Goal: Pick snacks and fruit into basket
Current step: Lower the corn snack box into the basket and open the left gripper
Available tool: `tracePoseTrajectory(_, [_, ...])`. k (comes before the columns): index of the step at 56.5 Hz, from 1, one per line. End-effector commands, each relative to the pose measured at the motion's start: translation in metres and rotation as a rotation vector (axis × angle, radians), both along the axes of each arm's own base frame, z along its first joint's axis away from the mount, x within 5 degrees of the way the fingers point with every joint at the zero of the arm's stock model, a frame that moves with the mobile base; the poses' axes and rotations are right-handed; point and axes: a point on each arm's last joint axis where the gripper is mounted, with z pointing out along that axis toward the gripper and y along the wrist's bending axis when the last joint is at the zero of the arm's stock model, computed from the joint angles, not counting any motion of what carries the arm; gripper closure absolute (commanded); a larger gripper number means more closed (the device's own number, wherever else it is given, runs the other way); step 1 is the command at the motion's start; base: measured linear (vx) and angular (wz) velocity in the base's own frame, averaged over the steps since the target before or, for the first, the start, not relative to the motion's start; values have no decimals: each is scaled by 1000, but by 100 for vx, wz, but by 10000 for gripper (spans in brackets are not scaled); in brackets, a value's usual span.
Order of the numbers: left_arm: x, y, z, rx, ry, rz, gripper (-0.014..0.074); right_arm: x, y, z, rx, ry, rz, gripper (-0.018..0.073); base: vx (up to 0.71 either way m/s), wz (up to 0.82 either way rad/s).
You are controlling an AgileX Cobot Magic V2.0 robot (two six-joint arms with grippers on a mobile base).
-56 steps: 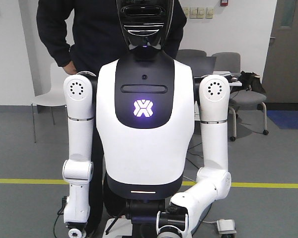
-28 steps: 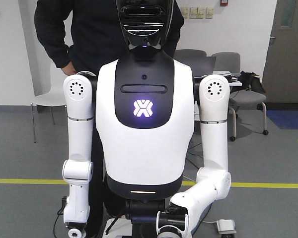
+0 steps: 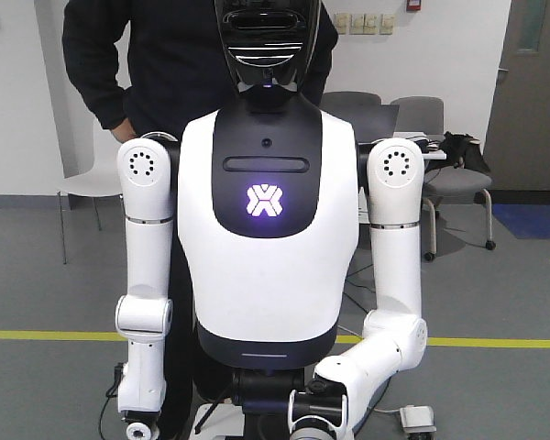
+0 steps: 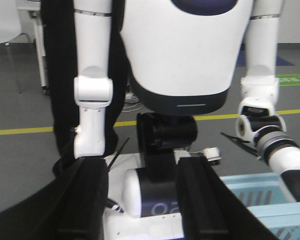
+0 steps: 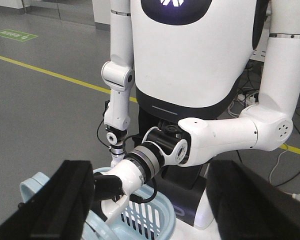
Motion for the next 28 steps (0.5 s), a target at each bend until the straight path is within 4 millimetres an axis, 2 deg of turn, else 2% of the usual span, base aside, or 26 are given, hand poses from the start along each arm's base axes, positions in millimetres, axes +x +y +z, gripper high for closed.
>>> tracePoseTrajectory(1, [-4,7,11,-5,-30,70,185,2,-2,13,33,-63,-37,29,0,0])
tracePoseTrajectory(28, [-5,10,9,-15,-9,95,185,2,-2,13,33,-63,-37,29,0,0])
